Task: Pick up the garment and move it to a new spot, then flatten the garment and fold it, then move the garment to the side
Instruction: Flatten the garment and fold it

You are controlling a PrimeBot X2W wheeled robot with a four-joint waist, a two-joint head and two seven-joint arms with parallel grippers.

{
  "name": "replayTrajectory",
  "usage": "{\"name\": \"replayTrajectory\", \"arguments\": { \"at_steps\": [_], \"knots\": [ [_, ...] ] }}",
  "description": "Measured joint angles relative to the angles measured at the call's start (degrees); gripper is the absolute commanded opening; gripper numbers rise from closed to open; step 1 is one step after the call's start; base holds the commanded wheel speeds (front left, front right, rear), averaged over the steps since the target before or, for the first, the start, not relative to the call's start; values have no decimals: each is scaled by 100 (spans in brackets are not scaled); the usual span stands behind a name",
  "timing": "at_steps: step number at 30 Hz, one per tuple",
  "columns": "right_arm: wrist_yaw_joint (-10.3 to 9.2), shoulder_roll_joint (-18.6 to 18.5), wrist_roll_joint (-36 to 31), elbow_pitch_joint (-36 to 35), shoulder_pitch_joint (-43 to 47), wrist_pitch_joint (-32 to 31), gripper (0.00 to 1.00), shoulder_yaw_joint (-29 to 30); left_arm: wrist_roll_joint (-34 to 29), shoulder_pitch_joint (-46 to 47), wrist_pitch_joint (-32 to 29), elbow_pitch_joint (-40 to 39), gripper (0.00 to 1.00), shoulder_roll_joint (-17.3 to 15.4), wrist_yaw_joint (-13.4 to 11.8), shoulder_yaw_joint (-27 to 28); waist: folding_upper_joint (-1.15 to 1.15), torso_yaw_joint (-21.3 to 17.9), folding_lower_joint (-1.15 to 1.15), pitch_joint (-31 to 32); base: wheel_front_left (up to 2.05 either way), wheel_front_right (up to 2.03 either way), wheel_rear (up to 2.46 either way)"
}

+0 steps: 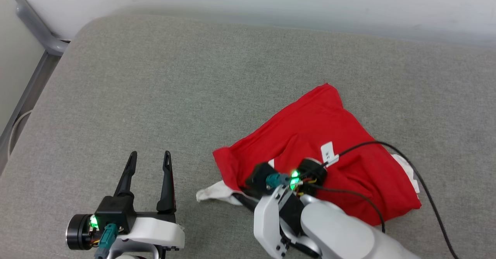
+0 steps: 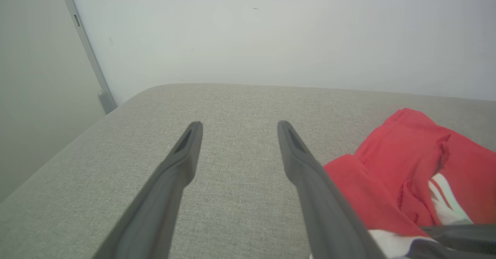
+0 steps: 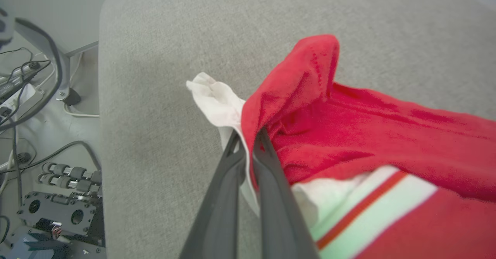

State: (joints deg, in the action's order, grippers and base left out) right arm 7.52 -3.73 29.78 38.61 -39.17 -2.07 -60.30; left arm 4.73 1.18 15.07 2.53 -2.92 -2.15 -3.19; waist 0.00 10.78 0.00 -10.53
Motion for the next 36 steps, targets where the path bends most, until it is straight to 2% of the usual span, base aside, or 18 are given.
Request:
{"name": "replayTrajectory", "arguments": {
  "at_steps": [8,9,10,13,18,21,26,31,36],
  "knots": [
    [0,75,464,520,129,122,0,-656,8,29,-1,40,100,1,-40,15,0,-72,0,-58,0,0,0],
    [0,78,521,538,123,178,42,-689,8,29,-1,46,100,0,-41,18,0,-92,0,-47,0,0,0],
    [0,77,568,545,110,253,100,-709,8,29,0,56,100,1,-41,16,0,-110,0,-28,0,0,0],
    [-1,73,756,437,38,561,100,-642,1,29,0,80,100,1,-41,19,0,-149,0,58,0,0,0],
    [0,45,666,149,-102,1069,100,-442,-47,-90,0,90,100,0,-41,113,0,-237,0,274,0,0,0],
    [0,-164,515,-57,-108,1292,100,-113,-74,-203,0,87,100,0,-38,156,0,-307,0,419,0,0,0],
    [0,-726,148,-422,-157,1407,100,788,-119,-354,0,60,100,1,-36,209,0,-449,0,613,0,0,0],
    [0,-1343,-224,-948,-180,1102,100,1767,-162,-458,0,31,100,0,-11,247,0,-571,0,737,0,0,0],
    [0,-2037,-455,-1529,-146,288,100,2398,-164,-487,0,-12,100,1,-11,219,0,-621,0,761,0,0,0]
  ]
}}
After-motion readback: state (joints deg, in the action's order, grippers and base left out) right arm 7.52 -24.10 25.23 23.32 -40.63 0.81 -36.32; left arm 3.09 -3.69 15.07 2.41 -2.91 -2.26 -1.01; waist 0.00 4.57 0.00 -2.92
